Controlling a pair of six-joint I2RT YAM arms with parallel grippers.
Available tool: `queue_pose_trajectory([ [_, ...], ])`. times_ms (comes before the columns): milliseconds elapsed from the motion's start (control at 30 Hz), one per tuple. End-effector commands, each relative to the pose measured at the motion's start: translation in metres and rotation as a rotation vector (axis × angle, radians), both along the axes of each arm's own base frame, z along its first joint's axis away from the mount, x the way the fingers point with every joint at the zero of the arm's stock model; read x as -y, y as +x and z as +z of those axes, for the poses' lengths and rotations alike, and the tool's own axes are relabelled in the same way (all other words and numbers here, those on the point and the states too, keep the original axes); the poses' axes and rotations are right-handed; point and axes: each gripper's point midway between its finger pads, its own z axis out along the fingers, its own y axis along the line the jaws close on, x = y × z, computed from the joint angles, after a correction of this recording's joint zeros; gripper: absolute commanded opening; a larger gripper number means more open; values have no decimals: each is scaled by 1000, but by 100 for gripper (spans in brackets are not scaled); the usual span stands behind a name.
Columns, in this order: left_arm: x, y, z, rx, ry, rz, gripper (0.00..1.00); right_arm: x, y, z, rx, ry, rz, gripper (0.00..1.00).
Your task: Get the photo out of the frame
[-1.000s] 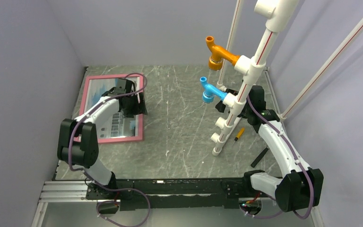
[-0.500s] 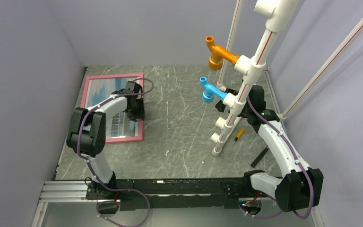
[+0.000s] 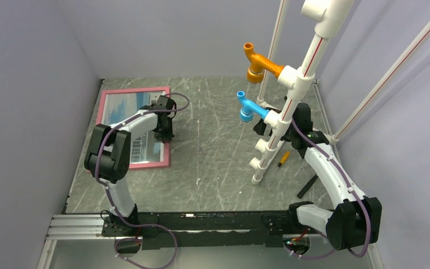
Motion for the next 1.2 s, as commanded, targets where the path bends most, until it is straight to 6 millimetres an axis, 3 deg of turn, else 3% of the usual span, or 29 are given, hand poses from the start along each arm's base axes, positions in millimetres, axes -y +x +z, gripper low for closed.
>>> queue_pose_trajectory([
  [0,6,4,-5,-1,46,-24,2,-2,5,3,20,1,-1,100],
  [267,24,-3,8,5,35,-130,0,-2,7,0,5,-8,-2,100],
  [700,109,-22,61,95,-262,-321,0,-20,13,-1,-11,62,64,100],
  [1167,184,-55,122,167,-474,-448,0,-62,29,-11,-84,206,167,100],
])
